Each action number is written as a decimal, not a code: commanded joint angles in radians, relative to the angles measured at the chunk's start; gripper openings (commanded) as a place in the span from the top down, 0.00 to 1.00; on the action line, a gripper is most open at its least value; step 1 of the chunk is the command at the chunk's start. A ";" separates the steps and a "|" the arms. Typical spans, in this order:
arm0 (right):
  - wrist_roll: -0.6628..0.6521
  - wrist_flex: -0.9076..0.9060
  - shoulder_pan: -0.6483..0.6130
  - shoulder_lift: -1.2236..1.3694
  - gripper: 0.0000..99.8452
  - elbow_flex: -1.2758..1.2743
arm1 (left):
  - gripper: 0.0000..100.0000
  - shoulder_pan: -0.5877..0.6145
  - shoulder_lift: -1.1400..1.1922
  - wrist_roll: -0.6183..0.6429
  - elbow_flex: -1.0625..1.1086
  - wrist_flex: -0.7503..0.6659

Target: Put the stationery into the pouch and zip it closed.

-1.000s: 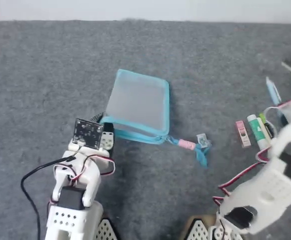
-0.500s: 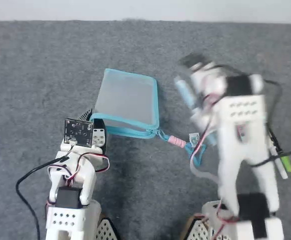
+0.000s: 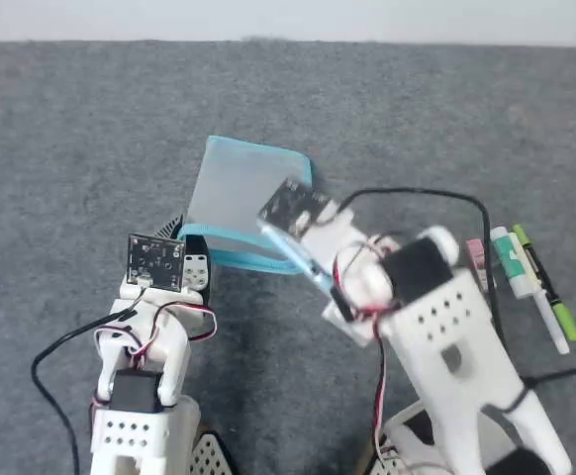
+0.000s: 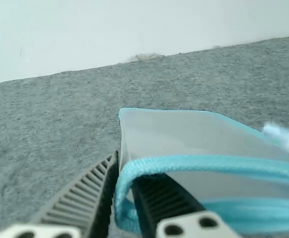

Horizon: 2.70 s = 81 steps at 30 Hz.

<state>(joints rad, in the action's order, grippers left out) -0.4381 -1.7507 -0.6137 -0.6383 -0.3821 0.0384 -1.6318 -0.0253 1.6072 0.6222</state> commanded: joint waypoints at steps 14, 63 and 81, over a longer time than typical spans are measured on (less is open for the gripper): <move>-0.063 -0.031 -0.019 -0.007 0.99 -0.055 | 0.99 0.000 -0.009 0.009 -0.019 -0.037; 0.170 -0.047 0.004 0.335 0.80 0.677 | 0.99 -0.195 -0.015 -0.055 0.044 0.006; -0.244 0.131 0.789 0.277 0.80 0.002 | 0.99 -0.023 -0.009 -0.020 -0.073 0.084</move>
<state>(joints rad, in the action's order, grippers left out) -0.5854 -1.6632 0.0829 -0.3115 -0.3299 -0.0982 -1.6318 -0.0806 1.6379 0.7035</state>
